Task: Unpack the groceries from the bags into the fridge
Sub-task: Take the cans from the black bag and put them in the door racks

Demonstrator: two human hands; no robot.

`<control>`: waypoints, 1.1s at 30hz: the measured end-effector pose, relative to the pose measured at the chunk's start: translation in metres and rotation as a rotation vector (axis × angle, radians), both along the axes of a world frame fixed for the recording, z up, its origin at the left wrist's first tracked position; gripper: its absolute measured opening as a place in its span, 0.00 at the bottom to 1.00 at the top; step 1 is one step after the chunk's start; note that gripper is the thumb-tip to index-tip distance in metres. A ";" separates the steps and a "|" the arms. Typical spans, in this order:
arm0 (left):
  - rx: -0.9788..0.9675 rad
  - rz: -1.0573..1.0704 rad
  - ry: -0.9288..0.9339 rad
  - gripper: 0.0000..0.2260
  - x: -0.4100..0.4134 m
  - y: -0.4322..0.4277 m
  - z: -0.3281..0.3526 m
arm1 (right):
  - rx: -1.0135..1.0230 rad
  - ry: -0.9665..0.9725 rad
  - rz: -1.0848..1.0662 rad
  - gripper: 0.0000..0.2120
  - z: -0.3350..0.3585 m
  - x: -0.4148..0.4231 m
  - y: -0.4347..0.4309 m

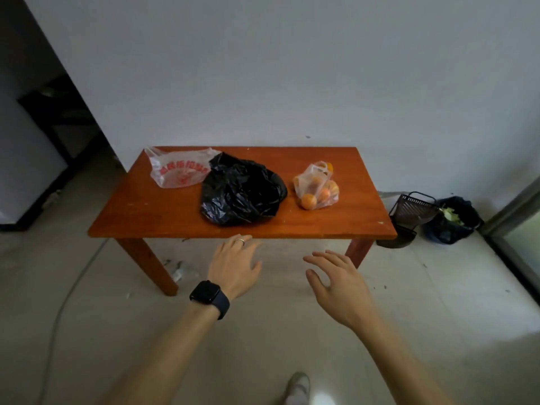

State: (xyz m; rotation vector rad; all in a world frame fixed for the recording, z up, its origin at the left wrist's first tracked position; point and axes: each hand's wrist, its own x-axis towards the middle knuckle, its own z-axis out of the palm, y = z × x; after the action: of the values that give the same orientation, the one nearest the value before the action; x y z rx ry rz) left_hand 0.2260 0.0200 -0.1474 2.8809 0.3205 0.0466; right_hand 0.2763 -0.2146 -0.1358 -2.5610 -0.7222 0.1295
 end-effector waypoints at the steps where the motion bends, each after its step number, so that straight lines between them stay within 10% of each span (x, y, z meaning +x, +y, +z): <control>1: -0.001 0.015 0.002 0.23 0.007 0.013 -0.003 | -0.005 0.008 0.017 0.19 -0.003 0.010 0.014; 25: 0.109 -0.197 0.152 0.21 0.311 0.192 -0.036 | 0.105 0.414 0.053 0.22 -0.093 0.282 0.226; 33: 0.394 -0.567 0.547 0.19 0.431 0.242 -0.089 | -0.014 0.762 -0.022 0.27 -0.145 0.357 0.307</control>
State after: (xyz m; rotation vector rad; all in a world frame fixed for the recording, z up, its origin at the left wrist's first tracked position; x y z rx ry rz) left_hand 0.6572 0.2622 -0.2363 3.1974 -0.4798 -0.8712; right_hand 0.6333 0.0923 -0.2809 -2.2534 -0.3864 1.0307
